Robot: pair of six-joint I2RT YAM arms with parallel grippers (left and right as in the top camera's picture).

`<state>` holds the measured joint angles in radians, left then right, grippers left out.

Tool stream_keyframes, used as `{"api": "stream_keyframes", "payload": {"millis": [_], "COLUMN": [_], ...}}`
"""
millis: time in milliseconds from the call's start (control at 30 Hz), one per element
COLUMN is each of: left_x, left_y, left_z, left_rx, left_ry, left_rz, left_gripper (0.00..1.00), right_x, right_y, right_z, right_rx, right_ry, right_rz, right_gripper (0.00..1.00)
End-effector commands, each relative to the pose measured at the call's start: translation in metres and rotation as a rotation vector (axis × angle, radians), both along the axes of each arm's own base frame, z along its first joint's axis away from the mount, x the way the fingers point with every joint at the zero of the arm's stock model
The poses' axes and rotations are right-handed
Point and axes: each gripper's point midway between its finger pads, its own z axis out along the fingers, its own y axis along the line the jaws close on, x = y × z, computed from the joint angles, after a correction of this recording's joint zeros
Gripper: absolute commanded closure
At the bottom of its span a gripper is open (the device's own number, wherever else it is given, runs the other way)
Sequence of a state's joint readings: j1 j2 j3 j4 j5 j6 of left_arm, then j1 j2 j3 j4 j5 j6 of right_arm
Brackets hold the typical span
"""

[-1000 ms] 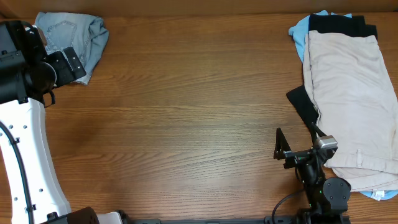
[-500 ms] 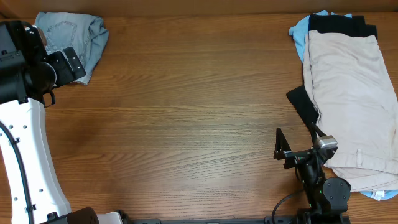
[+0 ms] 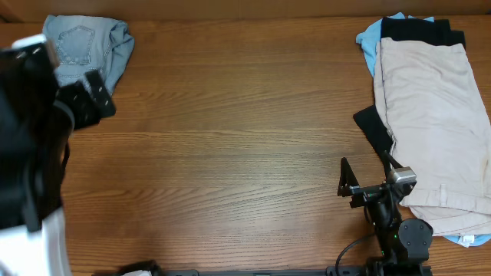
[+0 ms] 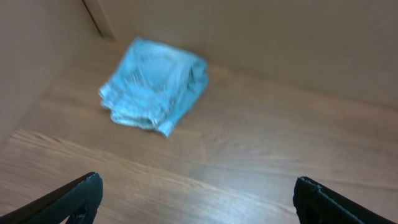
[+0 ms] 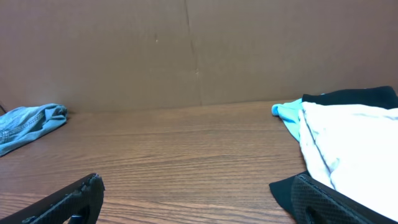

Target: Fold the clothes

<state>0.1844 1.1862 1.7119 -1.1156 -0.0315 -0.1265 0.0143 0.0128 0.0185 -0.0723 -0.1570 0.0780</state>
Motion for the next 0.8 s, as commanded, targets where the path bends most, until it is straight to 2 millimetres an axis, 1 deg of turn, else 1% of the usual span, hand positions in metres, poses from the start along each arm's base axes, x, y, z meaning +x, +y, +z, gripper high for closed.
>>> {"api": "stream_keyframes", "payload": {"millis": [0, 67, 100, 200, 300, 500, 633, 767], "left_x": [-0.028, -0.039, -0.043, -0.047, -0.044, -0.038, -0.041, -0.051], "left_y": [-0.001, -0.002, -0.003, -0.004, -0.009, -0.031, -0.037, -0.044], "left_z": [0.012, 0.01, 0.005, -0.013, -0.039, -0.1, -0.13, -0.145], "left_rx": [0.044, 0.051, 0.053, 0.063, 0.062, 0.026, 0.018, 0.044], "left_ry": [-0.051, -0.073, -0.086, -0.142, -0.227, -0.379, -0.456, -0.565], "left_rz": [0.008, 0.013, 0.014, 0.014, -0.013, -0.126, -0.144, -0.158], "left_gripper": [0.0, 0.0, 0.0, 0.0, 0.0, 0.0, 0.0, 0.0], "right_x": [0.0, 0.0, 0.0, 0.0, 0.0, 0.0, 0.0, 0.0], "right_y": [-0.002, -0.002, -0.002, -0.002, -0.002, -0.002, -0.002, -0.002], "right_z": [-0.002, -0.002, -0.002, -0.002, -0.002, -0.002, -0.002, -0.002], "right_rx": [0.0, 0.0, 0.0, 0.0, 0.0, 0.0, 0.0, 0.0], "right_ry": [-0.003, -0.003, -0.003, -0.003, -0.003, -0.003, -0.003, -0.003], "right_rz": [-0.01, -0.01, -0.01, -0.01, -0.01, -0.01, -0.01, -0.01], "right_gripper": [0.0, 0.0, 0.0, 0.0, 0.0, 0.0, 0.0, 0.0]}}
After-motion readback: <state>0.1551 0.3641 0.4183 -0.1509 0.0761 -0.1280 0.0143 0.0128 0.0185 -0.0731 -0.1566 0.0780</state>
